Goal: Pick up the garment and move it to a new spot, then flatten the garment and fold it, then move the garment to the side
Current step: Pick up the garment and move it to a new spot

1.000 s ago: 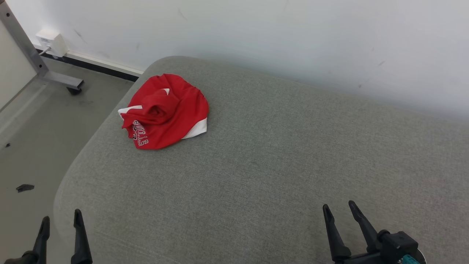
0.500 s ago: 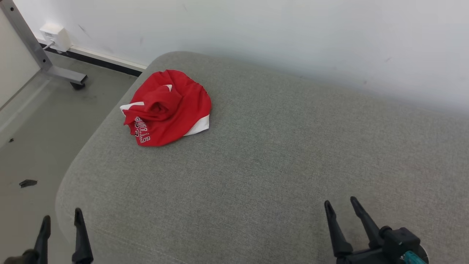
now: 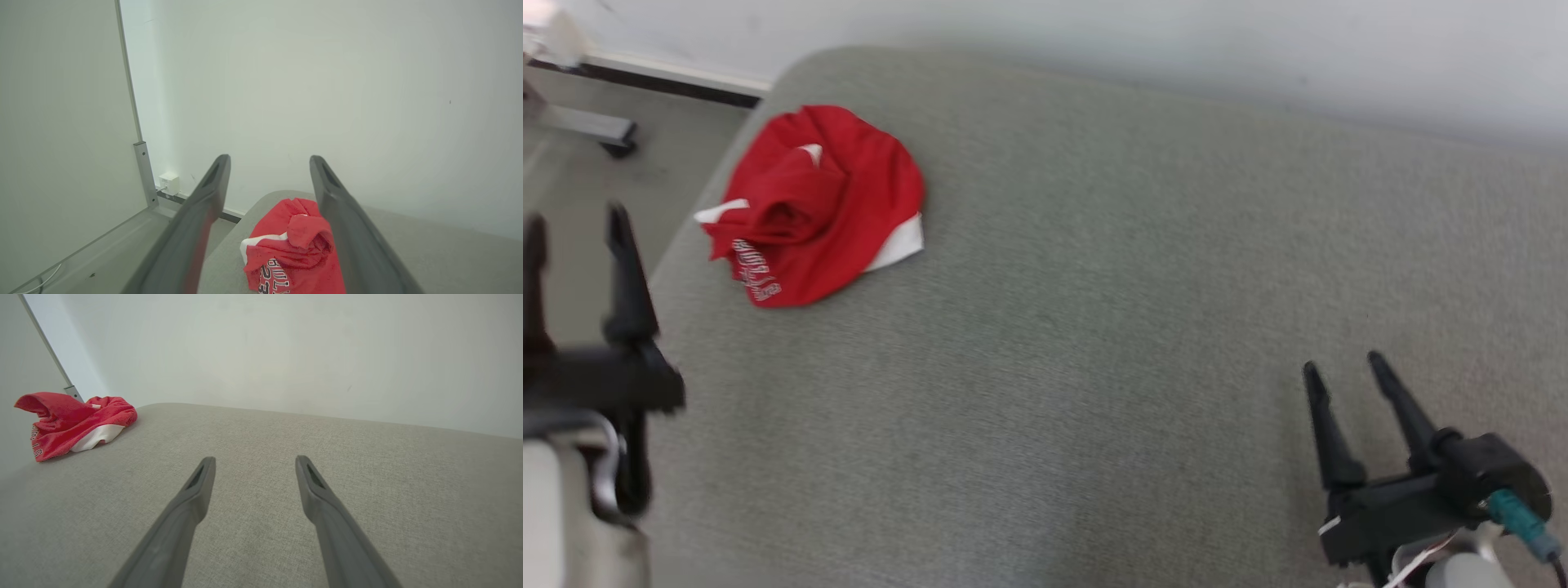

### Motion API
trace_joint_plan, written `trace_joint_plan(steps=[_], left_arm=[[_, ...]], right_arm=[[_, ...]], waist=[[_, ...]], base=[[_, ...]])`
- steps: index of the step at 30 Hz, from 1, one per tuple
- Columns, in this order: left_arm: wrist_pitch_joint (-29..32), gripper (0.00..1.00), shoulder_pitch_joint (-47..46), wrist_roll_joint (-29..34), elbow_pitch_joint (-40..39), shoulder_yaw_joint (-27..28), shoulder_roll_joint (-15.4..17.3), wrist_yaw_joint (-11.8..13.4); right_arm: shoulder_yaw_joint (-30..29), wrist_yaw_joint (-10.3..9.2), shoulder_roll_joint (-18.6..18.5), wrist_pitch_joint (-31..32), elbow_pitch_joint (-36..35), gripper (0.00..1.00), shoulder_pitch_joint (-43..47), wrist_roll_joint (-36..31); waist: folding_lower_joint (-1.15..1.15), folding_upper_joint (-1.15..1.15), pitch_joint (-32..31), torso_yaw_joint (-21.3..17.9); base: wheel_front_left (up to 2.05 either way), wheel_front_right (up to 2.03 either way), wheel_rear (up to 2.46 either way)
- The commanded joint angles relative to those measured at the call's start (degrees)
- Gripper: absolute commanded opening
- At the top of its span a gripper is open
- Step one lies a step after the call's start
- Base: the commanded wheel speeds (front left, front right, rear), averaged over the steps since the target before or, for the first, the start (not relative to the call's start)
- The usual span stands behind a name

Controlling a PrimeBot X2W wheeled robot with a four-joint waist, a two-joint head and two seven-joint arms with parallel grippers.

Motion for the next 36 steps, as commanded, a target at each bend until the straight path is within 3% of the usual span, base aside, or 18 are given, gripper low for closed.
trace_joint_plan(steps=[1, 13, 22, 26, 30, 35, 36], left_arm=[[0.00, 1.00, -2.24, -0.30, 0.49, 0.19, 0.87, -0.09], [2.49, 1.00, -23.56, -3.13, 11.77, 0.61, 10.36, -0.59], [7.86, 1.00, -29.97, -4.77, 27.07, -0.58, 16.17, -0.81], [12.52, 1.00, -31.09, -6.18, 33.85, -1.74, 17.31, -0.85], [21.65, 1.00, -31.96, -8.89, 40.31, -5.25, 18.15, -0.79], [28.51, 1.00, -31.24, -13.01, 43.43, -8.13, 16.90, -0.83], [28.55, 0.91, -30.95, -13.33, 43.40, -8.69, 16.91, -0.83]], right_arm=[[-0.61, -0.18, -0.54, 0.07, -0.53, 1.00, -0.86, -0.32], [-10.17, -0.18, -0.54, 0.33, -7.33, 1.00, -0.69, -2.80], [-12.83, -0.18, 0.18, 0.81, -10.99, 1.00, 0.16, -3.60], [-12.94, -0.18, 0.06, 1.02, -11.53, 1.00, 0.00, -3.59], [-12.81, -0.18, -0.04, 1.37, -12.16, 1.00, -0.55, -3.83], [-12.51, -0.18, 0.29, 1.82, -12.47, 1.00, -0.88, -4.19], [-12.37, -0.18, 0.37, 1.81, -12.47, 1.00, -0.97, -4.16]], waist=[[-0.01, -0.01, 6.30, -5.85], [-0.01, -0.01, 17.22, -15.80], [-0.01, -0.01, 20.07, -18.94], [-0.01, -0.01, 20.11, -19.35], [-0.01, -0.01, 19.97, -19.49], [-0.01, -0.01, 19.85, -19.72], [-0.01, -0.01, 19.79, -19.78]], base=[[0.00, 0.00, 0.00], [0.00, 0.00, 0.00], [0.00, 0.00, 0.00], [0.00, 0.00, 0.00], [0.00, 0.00, 0.00], [0.00, 0.00, 0.00], [0.00, 0.00, 0.00]])
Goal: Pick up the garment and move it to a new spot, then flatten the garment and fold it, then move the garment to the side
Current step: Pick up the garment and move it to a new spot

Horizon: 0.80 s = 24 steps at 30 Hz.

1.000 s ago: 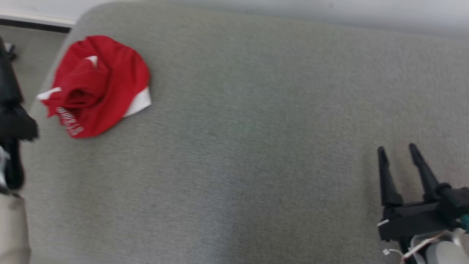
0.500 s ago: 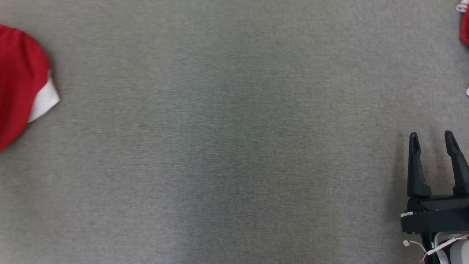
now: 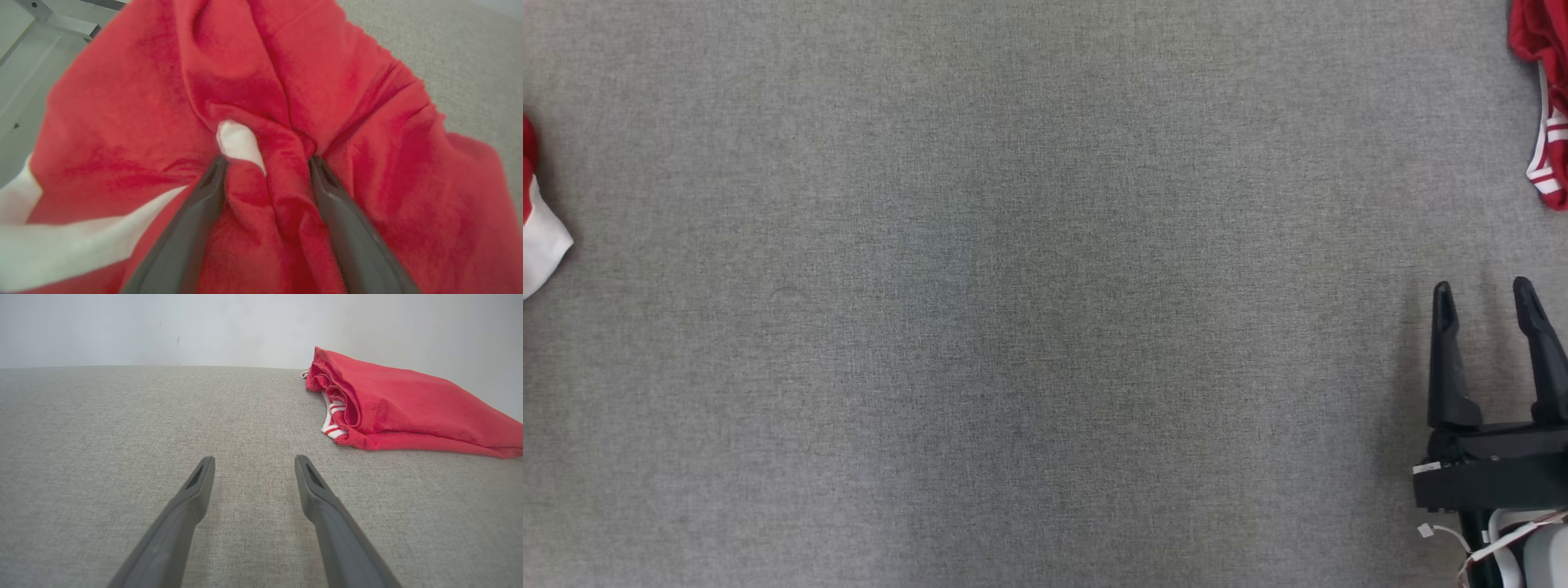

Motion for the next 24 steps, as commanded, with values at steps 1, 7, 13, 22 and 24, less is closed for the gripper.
trace_joint_plan(steps=[1, 7, 13, 22, 24], left_arm=[[0.21, 0.73, 1.49, -0.33, 1.01, -1.07, -0.82, 0.07], [-8.25, 0.00, 0.82, 0.29, -0.56, -2.48, 1.48, 0.09], [-16.37, 0.00, -2.33, 2.20, -2.14, -4.85, 1.97, 0.09], [-20.45, 0.00, -7.05, 3.02, -11.72, -9.60, 1.24, 0.09], [-19.92, 0.00, -7.84, 2.48, -15.16, -11.11, 0.53, 0.09]], right_arm=[[0.34, -0.18, 0.41, 0.05, -0.05, 1.00, -0.34, -0.24], [1.30, -0.18, 0.84, -0.51, 1.05, 1.00, -0.80, 0.00], [2.49, -0.18, 1.50, -1.60, 3.73, 1.00, -0.80, 1.07], [4.15, -0.18, 3.49, -3.69, 9.47, 1.00, 0.16, 2.40], [4.62, -0.18, 3.94, -3.98, 10.48, 1.00, 0.45, 2.78]], waist=[[0.01, 0.00, -0.20, -0.10], [0.01, 0.00, -1.82, -0.11], [0.01, 0.00, -5.61, 0.50], [0.01, 0.00, -13.21, -0.79], [0.01, 0.00, -14.61, -1.82]], base=[[0.00, 0.00, 0.00], [0.00, 0.00, 0.00], [0.00, 0.00, 0.00], [0.00, 0.00, 0.00], [0.00, 0.00, 0.00]])
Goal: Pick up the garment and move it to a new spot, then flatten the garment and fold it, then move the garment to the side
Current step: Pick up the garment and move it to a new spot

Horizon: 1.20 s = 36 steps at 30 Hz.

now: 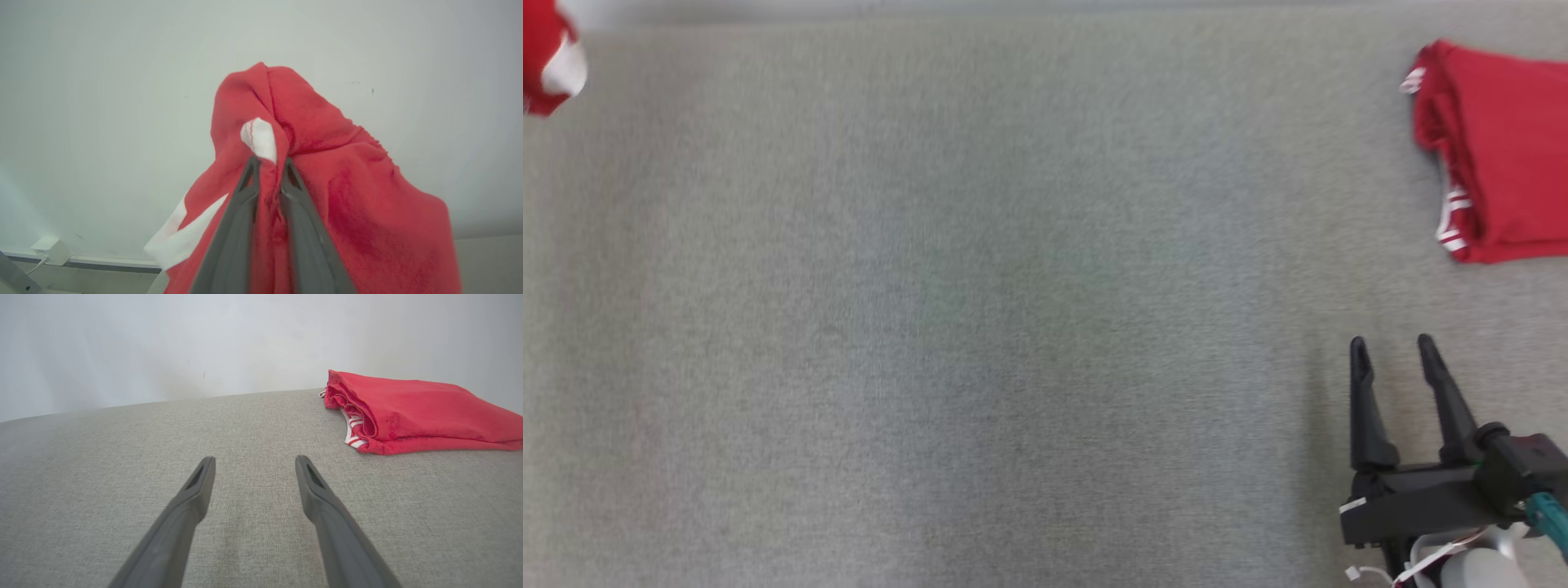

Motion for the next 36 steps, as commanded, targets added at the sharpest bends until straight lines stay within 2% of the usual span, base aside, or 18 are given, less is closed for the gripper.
trace_joint_plan(steps=[1, 7, 16, 23, 29, 32, 36], left_arm=[[0.66, 0.00, -1.05, -0.36, -2.57, -0.96, -0.67, 0.12], [4.33, 0.00, -1.69, -0.96, -13.07, -4.80, -3.23, 0.12], [7.84, 0.00, 3.13, -2.92, -22.97, -9.05, -10.75, 1.27], [7.36, 0.00, 11.49, -3.34, -24.99, -13.32, -15.34, 2.04], [5.69, 0.00, 19.74, -3.51, -25.03, -15.64, -17.20, 3.03], [4.35, 0.00, 24.04, -3.54, -24.07, -16.60, -18.11, 3.97], [2.21, 0.00, 29.25, -3.45, -21.29, -18.46, -19.54, 4.05]], right_arm=[[0.32, -0.18, 0.37, -0.55, 0.74, 1.00, 0.58, 0.62], [1.64, -0.18, 1.59, -1.01, 3.05, 1.00, 1.14, 1.66], [2.87, -0.18, 2.80, -1.05, 3.12, 1.00, 2.61, 2.45], [4.17, -0.18, 3.05, -1.07, 2.75, 1.00, 2.51, 2.89], [4.88, -0.18, 3.16, -1.07, 2.32, 1.00, 2.64, 3.10], [5.31, -0.18, 3.21, -1.06, 2.32, 1.00, 2.58, 3.28], [6.31, -0.18, 3.19, -1.07, 2.71, 1.00, 1.64, 4.12]], waist=[[0.01, 0.00, -3.69, -2.26], [0.01, 0.00, -6.34, -7.19], [0.01, 0.00, -8.27, -13.35], [0.01, 0.00, -8.44, -16.03], [0.01, 0.00, -7.69, -16.66], [0.01, 0.00, -7.05, -16.58], [0.01, 0.00, -6.60, -16.32]], base=[[0.00, 0.00, 0.00], [0.00, 0.00, 0.00], [0.00, 0.00, 0.00], [0.00, 0.00, 0.00], [0.00, 0.00, 0.00], [0.00, 0.00, 0.00], [0.00, 0.00, 0.00]])
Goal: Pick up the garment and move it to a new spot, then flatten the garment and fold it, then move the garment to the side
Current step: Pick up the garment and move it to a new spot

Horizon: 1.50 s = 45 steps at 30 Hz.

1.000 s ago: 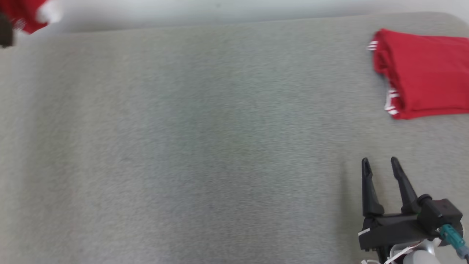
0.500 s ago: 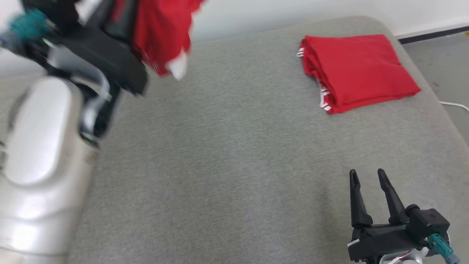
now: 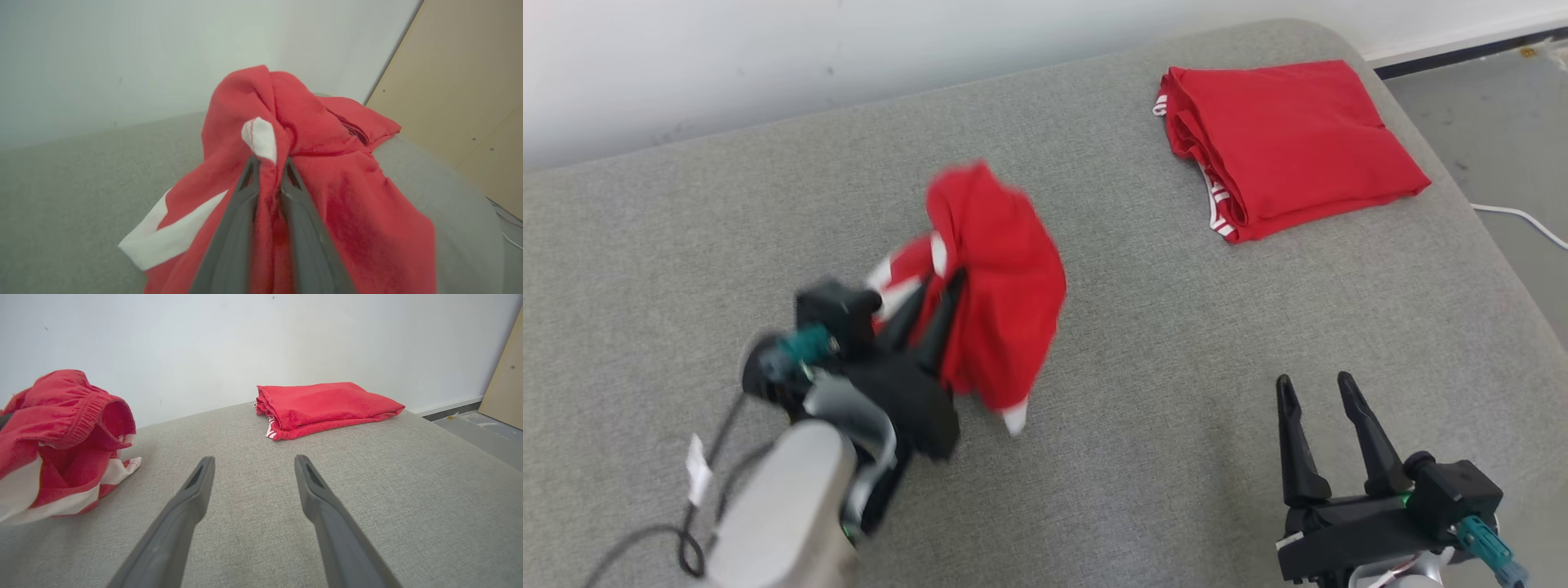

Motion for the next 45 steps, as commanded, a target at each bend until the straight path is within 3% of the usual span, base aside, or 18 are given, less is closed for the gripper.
trace_joint_plan(steps=[1, 2, 4, 9, 15, 23, 31, 39, 45], left_arm=[[-0.71, 0.05, 1.41, 0.05, 0.79, -0.32, -0.44, -0.01], [-1.33, 0.19, 2.30, -0.06, 1.70, -0.69, -0.86, -0.02], [-2.41, 0.99, 3.53, 0.67, 3.68, -1.95, -1.61, -0.27], [-6.37, 1.00, 4.27, 1.07, 6.05, -3.08, -2.86, -0.92], [-9.85, 1.00, 5.33, 2.20, 3.78, -0.81, -1.45, 0.65], [-10.51, 1.00, 14.47, 4.22, -8.15, 7.83, 3.85, 4.80], [-10.44, 1.00, 26.88, 6.20, -17.50, 15.28, 6.44, 7.07], [-10.45, 1.00, 34.68, 8.18, -22.32, 19.55, 4.69, 7.58], [-10.44, 1.00, 38.19, 10.08, -23.43, 22.12, 2.03, 6.47]], right_arm=[[0.32, -0.18, 0.12, -0.26, 0.12, 1.00, -0.62, 0.34], [0.65, -0.18, 0.12, -0.26, 0.21, 1.00, -0.81, 0.55], [1.12, -0.18, 0.11, -0.25, 0.46, 1.00, -1.00, 0.61], [1.90, -0.18, 0.09, -0.25, 0.77, 1.00, -1.00, 0.42], [1.75, -0.18, 0.09, -0.26, 0.68, 1.00, 0.76, -0.44], [0.99, -0.18, 0.06, -0.26, 0.17, 1.00, 2.46, -1.84], [1.28, -0.18, -1.01, -0.26, -0.54, 1.00, 4.20, -2.05], [1.32, -0.18, -1.10, -0.26, -1.64, 1.00, 5.18, -2.26], [1.59, -0.18, -1.23, -0.26, -1.48, 1.00, 6.17, -1.90]], waist=[[0.00, 0.00, 0.04, 0.18], [0.00, 0.00, -0.03, 0.32], [0.00, 0.00, -0.32, 0.72], [0.00, 0.00, -2.12, 2.37], [0.00, 0.00, -5.46, 5.46], [0.00, 0.00, -8.97, 9.75], [0.00, 0.00, -10.88, 12.55], [0.00, 0.00, -10.87, 14.54], [0.00, 0.00, -10.66, 16.16]], base=[[0.00, 0.00, 0.00], [0.00, 0.00, 0.00], [0.00, 0.00, 0.00], [0.00, 0.00, 0.00], [0.00, 0.00, 0.00], [0.00, 0.00, 0.00], [0.00, 0.00, 0.00], [0.00, 0.00, 0.00], [0.00, 0.00, 0.00]])
